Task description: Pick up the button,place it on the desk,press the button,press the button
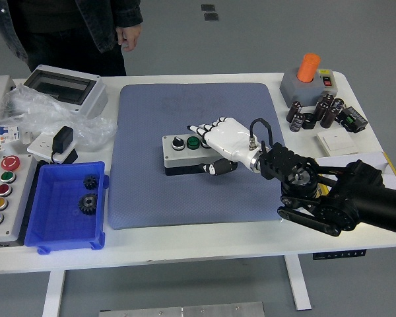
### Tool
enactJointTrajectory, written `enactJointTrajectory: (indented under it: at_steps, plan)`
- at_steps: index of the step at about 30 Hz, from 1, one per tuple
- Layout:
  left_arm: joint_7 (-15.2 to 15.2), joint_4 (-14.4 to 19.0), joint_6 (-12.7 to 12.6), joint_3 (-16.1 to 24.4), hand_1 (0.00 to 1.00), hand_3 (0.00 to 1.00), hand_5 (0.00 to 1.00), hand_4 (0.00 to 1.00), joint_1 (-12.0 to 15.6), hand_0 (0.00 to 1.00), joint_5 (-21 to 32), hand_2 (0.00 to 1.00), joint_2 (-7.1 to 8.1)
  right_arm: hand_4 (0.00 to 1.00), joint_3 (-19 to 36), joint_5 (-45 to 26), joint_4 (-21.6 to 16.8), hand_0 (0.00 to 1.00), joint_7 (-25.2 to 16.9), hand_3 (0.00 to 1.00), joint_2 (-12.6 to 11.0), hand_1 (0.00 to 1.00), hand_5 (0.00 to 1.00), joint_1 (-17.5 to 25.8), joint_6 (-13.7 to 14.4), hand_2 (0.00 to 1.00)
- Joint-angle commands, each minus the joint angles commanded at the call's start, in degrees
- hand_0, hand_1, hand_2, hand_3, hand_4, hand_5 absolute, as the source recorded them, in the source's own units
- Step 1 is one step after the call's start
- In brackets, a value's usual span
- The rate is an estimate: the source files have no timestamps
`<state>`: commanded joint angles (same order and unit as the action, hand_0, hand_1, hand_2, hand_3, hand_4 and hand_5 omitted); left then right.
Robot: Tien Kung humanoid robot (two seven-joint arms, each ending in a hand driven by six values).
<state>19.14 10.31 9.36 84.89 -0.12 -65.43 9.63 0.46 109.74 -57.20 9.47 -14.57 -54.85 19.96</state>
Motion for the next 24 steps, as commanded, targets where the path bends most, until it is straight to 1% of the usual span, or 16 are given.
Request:
enactJointTrajectory:
  at_steps: [2, 8, 9, 14, 15, 24]
  plan:
    - [0.25, 0.00, 0.65, 0.05, 0.695, 0.750, 0.275, 0.649, 0.04, 0.697, 0.09, 0.620, -0.01, 0.723, 0.10, -0.06, -0.02, 0.779, 0.13, 0.998, -0.03, 0.747, 0.002, -0.04, -0.35, 0.916]
    - [0.15, 0.00, 1.71, 0.15, 0.695, 0.750, 0.275, 0.649, 0.09, 0.697, 0.31, 0.620, -0.03, 0.723, 0.22, -0.21, -0.11, 0.779, 0.32, 0.998, -0.14, 0.747, 0.002, -0.14, -1.12, 0.916]
    - [0.14, 0.00, 1.83, 0.22, 0.706, 0.738, 0.262, 0.640, 0.09, 0.705, 0.27, 0.617, -0.04, 0.766, 0.22, -0.20, -0.16, 0.781, 0.35, 0.998, -0.19, 0.750, 0.002, -0.19, -1.23, 0.968]
    - [0.10, 0.00, 2.24, 0.46, 0.706, 0.738, 0.262, 0.640, 0.15, 0.705, 0.12, 0.617, -0.06, 0.766, 0.27, -0.37, -0.46, 0.781, 0.50, 0.998, -0.48, 0.750, 0.002, -0.46, -1.58, 0.968]
    - [0.10, 0.00, 2.30, 0.51, 0.711, 0.720, 0.247, 0.630, 0.17, 0.706, 0.09, 0.615, -0.05, 0.796, 0.28, -0.44, -0.59, 0.783, 0.56, 0.998, -0.58, 0.753, 0.002, -0.53, -1.68, 0.996]
    - [0.29, 0.00, 3.21, 0.96, 0.717, 0.703, 0.243, 0.625, 0.36, 0.712, -0.18, 0.616, -0.02, 0.809, 0.64, -0.84, -1.95, 0.768, 1.30, 0.998, -1.27, 0.762, 0.002, -1.12, -3.18, 0.998]
